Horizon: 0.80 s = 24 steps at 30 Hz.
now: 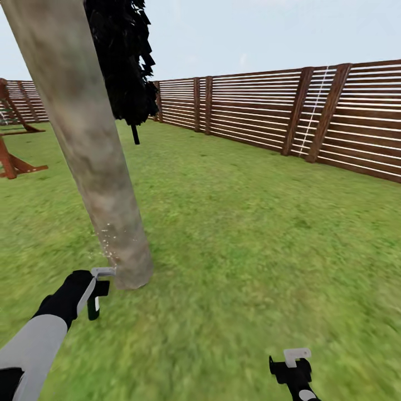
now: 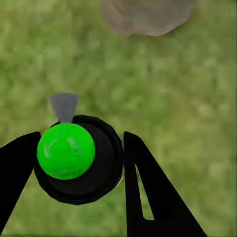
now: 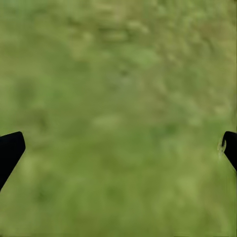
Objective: In the garden, pick up the pesticide atomizer on the floor and spray pesticide onto both trees until each tree trunk is fully covered.
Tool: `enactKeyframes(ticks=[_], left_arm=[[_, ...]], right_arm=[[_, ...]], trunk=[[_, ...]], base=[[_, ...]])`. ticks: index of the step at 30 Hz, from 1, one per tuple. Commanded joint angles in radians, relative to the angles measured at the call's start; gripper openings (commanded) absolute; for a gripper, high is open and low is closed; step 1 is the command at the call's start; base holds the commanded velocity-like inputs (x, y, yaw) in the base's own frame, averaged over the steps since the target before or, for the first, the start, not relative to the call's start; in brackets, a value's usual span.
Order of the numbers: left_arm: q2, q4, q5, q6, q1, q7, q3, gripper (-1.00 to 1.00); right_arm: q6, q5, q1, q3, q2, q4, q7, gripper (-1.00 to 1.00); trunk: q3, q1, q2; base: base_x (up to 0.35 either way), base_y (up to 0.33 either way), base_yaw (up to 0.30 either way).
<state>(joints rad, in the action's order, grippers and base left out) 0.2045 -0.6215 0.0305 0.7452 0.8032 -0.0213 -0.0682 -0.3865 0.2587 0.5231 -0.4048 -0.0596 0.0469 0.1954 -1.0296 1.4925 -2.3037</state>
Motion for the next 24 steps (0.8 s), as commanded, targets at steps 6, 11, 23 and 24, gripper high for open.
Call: enactKeyframes(ticks=[6,11,23,24], left_arm=[[-0.005,-0.008,-0.007,0.005,0.001,-0.002,0.004,-1.00],[-0.006,-0.016,-0.005,0.006,0.000,-0.001,0.008,-1.00],[-0.004,-0.017,0.002,0.006,-0.001,0.000,0.004,-1.00],[-0.004,-0.017,0.002,0.006,-0.001,0.000,0.003,-1.00]], right_arm=[[-0.002,0.008,0.000,-0.009,0.003,0.001,0.001,1.00],[-0.002,0.008,0.000,-0.009,0.003,0.001,0.000,1.00],[-0.002,0.008,-0.001,-0.008,-0.002,0.000,0.003,1.00],[-0.002,0.008,-0.001,-0.009,-0.002,-0.001,0.003,1.00]], trunk=[[-0.001,0.000,0.000],[-0.001,0.000,0.000],[-0.001,0.000,0.000],[-0.001,0.000,0.000]], base=[[0.203,-0.231,0.267],[0.180,-0.231,0.273],[0.034,-0.269,0.016],[0.041,-0.276,0.000]])
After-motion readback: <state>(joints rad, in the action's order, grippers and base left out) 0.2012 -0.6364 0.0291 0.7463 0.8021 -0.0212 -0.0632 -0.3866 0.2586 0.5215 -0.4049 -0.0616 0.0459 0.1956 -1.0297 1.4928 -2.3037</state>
